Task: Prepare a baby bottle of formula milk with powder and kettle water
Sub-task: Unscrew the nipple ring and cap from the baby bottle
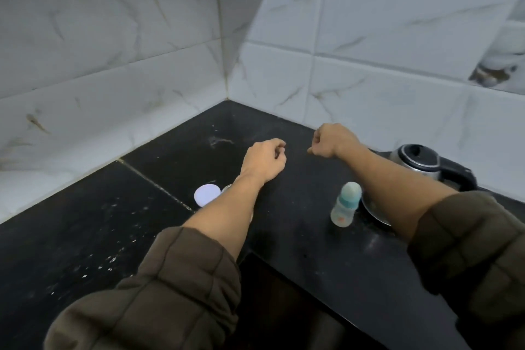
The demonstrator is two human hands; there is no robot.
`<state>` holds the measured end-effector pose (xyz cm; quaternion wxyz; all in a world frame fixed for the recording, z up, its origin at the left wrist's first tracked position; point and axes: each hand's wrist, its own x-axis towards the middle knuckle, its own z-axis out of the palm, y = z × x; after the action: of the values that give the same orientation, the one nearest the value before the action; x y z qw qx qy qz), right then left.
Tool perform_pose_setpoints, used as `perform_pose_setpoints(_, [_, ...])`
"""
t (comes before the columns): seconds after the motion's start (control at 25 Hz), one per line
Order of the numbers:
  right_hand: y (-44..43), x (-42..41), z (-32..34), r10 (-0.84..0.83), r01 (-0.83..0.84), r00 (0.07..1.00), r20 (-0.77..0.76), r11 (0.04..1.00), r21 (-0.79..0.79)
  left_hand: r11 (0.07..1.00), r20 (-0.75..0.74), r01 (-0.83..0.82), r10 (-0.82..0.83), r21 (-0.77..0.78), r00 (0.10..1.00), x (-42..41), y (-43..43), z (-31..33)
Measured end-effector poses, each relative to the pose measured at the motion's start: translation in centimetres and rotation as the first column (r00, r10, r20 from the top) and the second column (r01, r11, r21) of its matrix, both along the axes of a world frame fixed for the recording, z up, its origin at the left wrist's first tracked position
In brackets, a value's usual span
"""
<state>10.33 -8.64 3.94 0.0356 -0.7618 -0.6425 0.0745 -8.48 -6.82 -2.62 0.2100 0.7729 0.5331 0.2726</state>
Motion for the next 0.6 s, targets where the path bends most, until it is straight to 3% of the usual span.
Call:
perform_pose_setpoints(0.32, [-5.7,5.5,-3.0,-0.104,0.114,0.993,0.058,0.974,-0.198,0.947,-0.15,0.195,-0.238,-0.256,0.96,7.6,-4.0,-4.2])
perform_pose_setpoints(0.6, [-7.1,6.4,-6.1,-0.116,0.123,0.992,0.042,0.956,-0.265,0.883,-0.023,0.288,-0.319,-0.371,0.948,10.2,-4.8,-7.5])
